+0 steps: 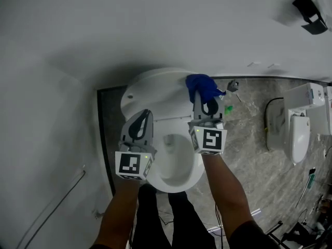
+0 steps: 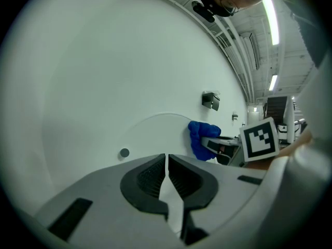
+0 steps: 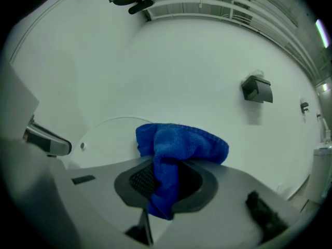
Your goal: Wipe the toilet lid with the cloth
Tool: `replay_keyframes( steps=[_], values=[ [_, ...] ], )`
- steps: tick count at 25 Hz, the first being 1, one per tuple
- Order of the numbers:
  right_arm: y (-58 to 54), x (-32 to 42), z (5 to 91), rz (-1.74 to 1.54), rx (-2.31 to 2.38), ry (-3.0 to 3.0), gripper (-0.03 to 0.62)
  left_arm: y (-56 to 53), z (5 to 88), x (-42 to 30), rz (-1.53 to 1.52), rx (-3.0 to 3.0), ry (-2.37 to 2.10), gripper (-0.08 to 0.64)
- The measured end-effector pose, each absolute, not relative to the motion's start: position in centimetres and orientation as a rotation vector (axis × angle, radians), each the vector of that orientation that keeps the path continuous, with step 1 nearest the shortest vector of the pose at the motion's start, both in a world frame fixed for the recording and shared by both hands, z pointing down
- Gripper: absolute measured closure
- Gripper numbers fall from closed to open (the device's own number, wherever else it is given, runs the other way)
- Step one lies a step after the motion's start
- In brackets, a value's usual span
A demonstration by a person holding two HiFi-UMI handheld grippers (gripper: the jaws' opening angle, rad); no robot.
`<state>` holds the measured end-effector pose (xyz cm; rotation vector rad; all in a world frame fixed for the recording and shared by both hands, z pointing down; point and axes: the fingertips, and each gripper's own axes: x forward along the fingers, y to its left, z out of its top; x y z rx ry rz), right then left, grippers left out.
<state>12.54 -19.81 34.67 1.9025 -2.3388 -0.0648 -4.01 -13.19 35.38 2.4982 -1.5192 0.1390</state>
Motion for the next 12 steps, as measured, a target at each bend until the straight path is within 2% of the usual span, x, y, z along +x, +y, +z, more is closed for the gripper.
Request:
replay_keyframes(
  steps=[6, 12],
  values=[
    [-18.5, 11.7, 33.6, -0.192, 1.913, -2.356, 0.534, -13.3, 36.7, -5.4, 0.108, 2.519, -1.560, 0.532],
    [-16.1, 4.7, 33.5, -0.205, 1.785, -2.564, 0.534, -13.3, 38.0, -9.4, 0.096, 2.477, -1.646, 0.532]
  ],
)
